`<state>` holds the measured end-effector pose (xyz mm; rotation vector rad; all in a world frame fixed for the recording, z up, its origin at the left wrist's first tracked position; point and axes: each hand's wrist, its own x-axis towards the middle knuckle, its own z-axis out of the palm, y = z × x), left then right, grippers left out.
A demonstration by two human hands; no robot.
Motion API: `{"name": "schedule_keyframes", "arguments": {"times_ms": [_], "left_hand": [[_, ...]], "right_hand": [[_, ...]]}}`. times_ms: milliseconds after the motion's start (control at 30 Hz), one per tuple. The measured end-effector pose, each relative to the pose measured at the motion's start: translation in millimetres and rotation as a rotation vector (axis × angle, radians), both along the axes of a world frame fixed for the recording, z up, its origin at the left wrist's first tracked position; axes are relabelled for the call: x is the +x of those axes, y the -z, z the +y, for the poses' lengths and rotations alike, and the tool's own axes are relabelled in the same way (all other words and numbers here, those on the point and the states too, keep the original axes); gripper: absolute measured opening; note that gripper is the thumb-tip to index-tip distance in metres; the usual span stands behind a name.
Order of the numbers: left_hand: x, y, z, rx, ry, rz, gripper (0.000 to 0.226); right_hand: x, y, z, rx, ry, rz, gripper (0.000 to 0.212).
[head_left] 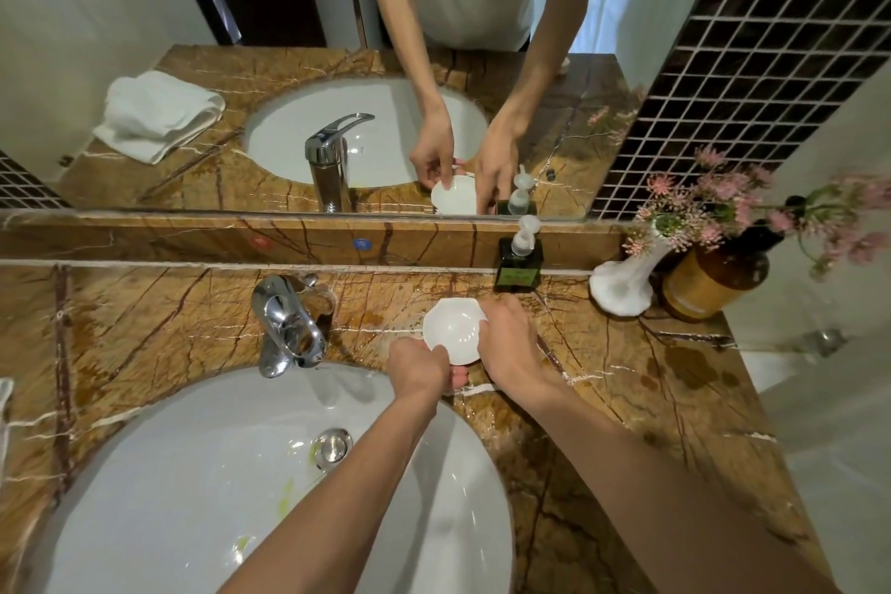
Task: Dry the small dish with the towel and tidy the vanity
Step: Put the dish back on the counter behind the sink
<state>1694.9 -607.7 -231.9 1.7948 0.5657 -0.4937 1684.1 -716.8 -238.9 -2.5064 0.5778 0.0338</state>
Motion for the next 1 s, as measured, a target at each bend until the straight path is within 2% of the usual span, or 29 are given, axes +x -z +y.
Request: {"name": "schedule_keyframes", "arguments": {"times_ms": [200, 333, 400, 567, 767, 900, 1000], "left_hand": [[-10.5, -15.9, 19.3, -0.051, 0.085, -0.086, 0.021], [-19.4, -27.4, 34.7, 0.18, 0.273, -0.38, 0.012], [-22.2, -30.1, 38.4, 0.277, 0.373, -0.516, 0.02], [-32.6, -31.7, 46.0, 0.437, 0.724, -0.714, 0.037], [-70.0, -36.0, 55.4, 0.7, 0.974, -0.749, 0.053], [-107.6, -42.9, 48.6, 0.735, 1.013, -0.766, 0.054], [-143.1, -50.9, 37.5, 0.74, 1.017, -0.817, 0.052]], "right_hand": [[-11.3, -8.3, -1.8, 0.08, 0.028, -0.029, 0.038], [-30.2, -16.4, 3.1, -0.02, -0.014, -0.08, 0.038], [-37.0, -19.5, 6.5, -0.071, -0.066, -0.087, 0.04], [-60.4, -31.8, 11.4, -0.108, -0.189, -0.08, 0.042], [-114.0, -42.8, 8.7, -0.15, -0.311, -0.045, 0.057], [-158.7, -49.7, 0.5, -0.166, -0.327, -0.049, 0.057], [-196.6, -56.4, -7.0, -0.19, -0.324, -0.133, 0.053]]}}
